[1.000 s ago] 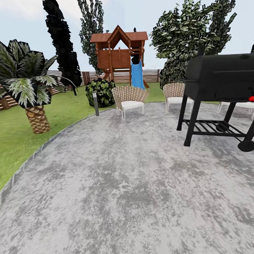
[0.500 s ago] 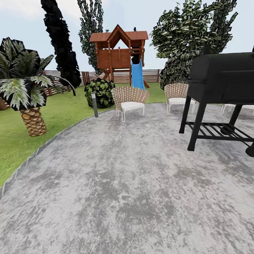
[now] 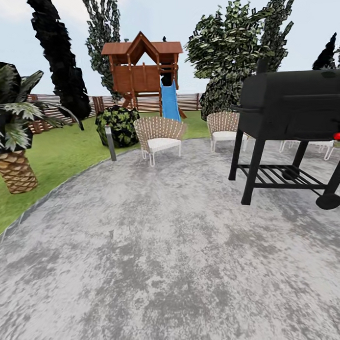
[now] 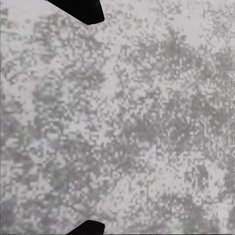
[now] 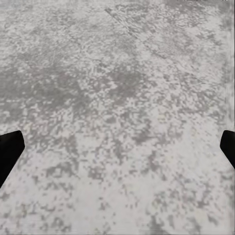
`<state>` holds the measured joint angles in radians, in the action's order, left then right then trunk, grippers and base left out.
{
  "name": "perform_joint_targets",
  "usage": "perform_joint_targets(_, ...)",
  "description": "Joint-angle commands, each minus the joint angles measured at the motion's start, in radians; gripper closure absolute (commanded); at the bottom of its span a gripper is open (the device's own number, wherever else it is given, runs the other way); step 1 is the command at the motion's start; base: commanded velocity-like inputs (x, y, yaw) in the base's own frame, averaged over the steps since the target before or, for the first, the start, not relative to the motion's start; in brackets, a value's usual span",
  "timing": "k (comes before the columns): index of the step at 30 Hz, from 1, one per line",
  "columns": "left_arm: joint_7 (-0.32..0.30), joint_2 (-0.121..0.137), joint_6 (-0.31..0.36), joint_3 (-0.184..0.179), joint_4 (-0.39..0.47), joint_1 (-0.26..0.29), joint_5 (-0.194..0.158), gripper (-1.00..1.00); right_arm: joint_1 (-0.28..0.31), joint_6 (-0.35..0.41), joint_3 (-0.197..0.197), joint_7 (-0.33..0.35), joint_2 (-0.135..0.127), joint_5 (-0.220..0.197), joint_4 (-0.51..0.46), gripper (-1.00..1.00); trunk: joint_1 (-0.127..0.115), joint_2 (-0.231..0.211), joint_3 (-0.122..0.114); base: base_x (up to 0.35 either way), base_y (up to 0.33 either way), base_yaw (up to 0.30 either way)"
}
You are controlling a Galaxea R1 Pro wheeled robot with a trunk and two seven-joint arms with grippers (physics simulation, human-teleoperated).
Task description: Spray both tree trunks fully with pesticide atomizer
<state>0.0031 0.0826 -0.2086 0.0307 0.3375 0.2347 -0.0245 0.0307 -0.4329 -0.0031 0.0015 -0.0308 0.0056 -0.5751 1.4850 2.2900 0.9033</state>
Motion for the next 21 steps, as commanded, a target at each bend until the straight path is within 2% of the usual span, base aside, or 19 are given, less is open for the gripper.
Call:
perform_joint_targets(1, 0.0, 0.0, 0.0, 0.0, 0.0, 0.0, 0.0, -1.0, 0.0, 0.0, 0.0, 0.0, 0.0, 0.0, 0.0, -1.0, 0.0, 0.0, 0.0, 0.339, 0.034, -0.273)
perform_joint_targets(7, 0.0, 0.0, -0.001, 0.0, 0.0, 0.0, 0.0, -1.0, 0.0, 0.0, 0.0, 0.0, 0.0, -0.001, 0.0, -1.0, 0.0, 0.0, 0.0, 0.32, 0.117, -0.274)
perform_joint_targets(21, 0.0, 0.0, -0.002, 0.0, 0.0, 0.0, 0.0, -1.0, 0.0, 0.0, -0.001, 0.0, 0.0, -0.001, 0.0, -1.0, 0.0, 0.0, 0.0, 0.286, 0.201, -0.275)
